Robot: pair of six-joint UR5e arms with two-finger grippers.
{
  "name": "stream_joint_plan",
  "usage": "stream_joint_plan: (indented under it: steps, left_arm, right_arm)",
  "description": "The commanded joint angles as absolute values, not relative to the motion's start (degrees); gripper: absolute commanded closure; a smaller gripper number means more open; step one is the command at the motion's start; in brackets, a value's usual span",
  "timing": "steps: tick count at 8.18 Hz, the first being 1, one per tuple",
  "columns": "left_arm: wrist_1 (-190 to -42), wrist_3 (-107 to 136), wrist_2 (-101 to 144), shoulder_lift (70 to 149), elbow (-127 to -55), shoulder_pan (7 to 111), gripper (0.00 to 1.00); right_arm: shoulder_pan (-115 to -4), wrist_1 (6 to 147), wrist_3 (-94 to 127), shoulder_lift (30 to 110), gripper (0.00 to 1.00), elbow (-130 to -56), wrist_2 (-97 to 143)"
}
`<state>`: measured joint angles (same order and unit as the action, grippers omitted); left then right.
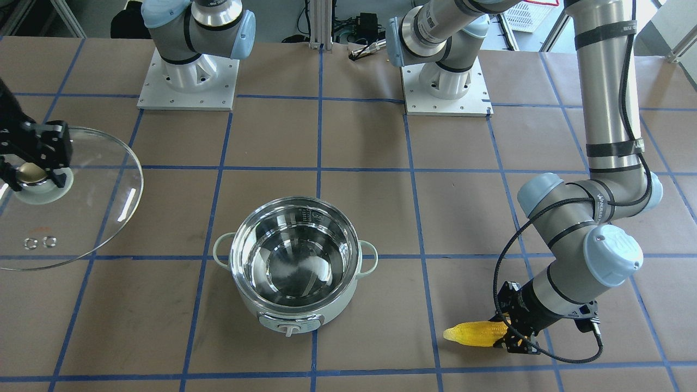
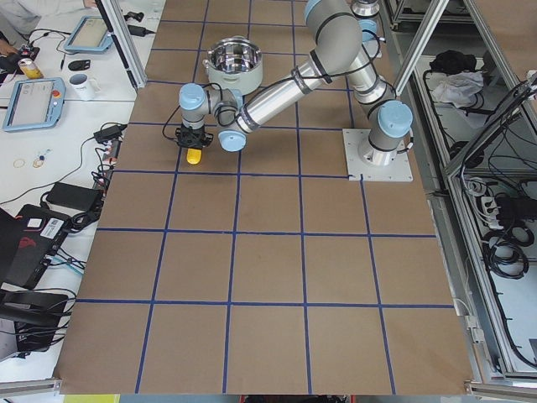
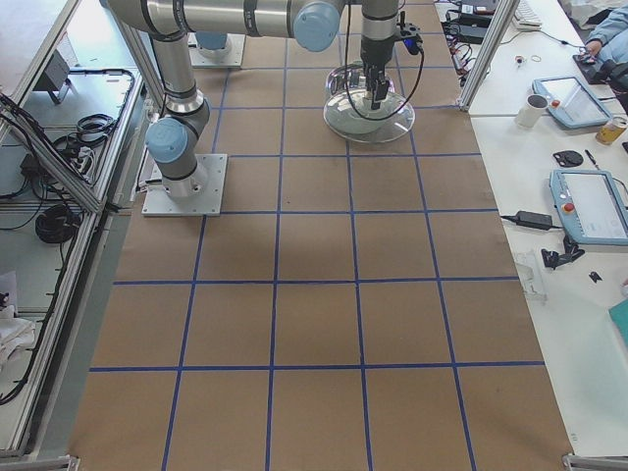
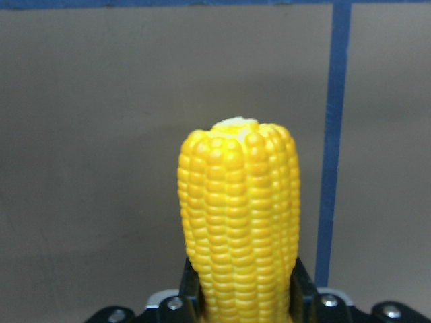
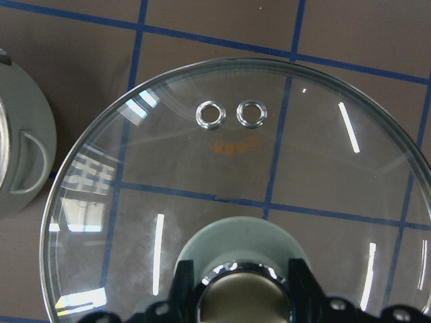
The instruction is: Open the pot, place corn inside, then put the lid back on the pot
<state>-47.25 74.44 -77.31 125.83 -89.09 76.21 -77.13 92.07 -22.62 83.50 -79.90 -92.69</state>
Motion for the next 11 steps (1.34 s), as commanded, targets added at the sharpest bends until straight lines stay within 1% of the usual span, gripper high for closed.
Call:
stream_joint_plan:
  steps: [1,3,4,5,7,9,11]
  left_arm:
    - [-49.73,74.97,-75.85,121.14,-89.12,76.99,1.00]
    - [-55.96,78.55,-75.50,112.89,-89.03,80.75,1.00]
    - [-56.86,84.23,-75.32,110.07,-89.12,84.69,1.00]
    - [-56.60,86.29,-75.15,108.30,-89.03,88.73,1.00]
    - [-54.42,90.76,-75.15,107.67,-89.03,95.77,1.00]
    - [-51.95,91.58,-74.00,108.89,-89.30,102.10,1.00]
    - [-52.12,96.04,-74.18,108.98,-89.56,104.93,1.00]
  right_arm:
    - [-71.10,91.58,-27.77,83.23,0.83,-80.59,-92.64]
    - [-71.02,91.58,-27.77,83.06,0.83,-80.86,-92.55]
    - [-71.02,91.67,-27.77,82.97,0.81,-80.95,-93.07]
    - [-71.02,91.58,-27.77,82.97,0.82,-80.95,-92.99]
    - [-71.02,91.58,-27.86,82.88,0.82,-80.95,-92.72]
    - [-71.02,91.67,-27.86,82.88,0.82,-80.95,-92.73]
    - [-71.02,91.67,-27.86,82.88,0.82,-80.95,-92.64]
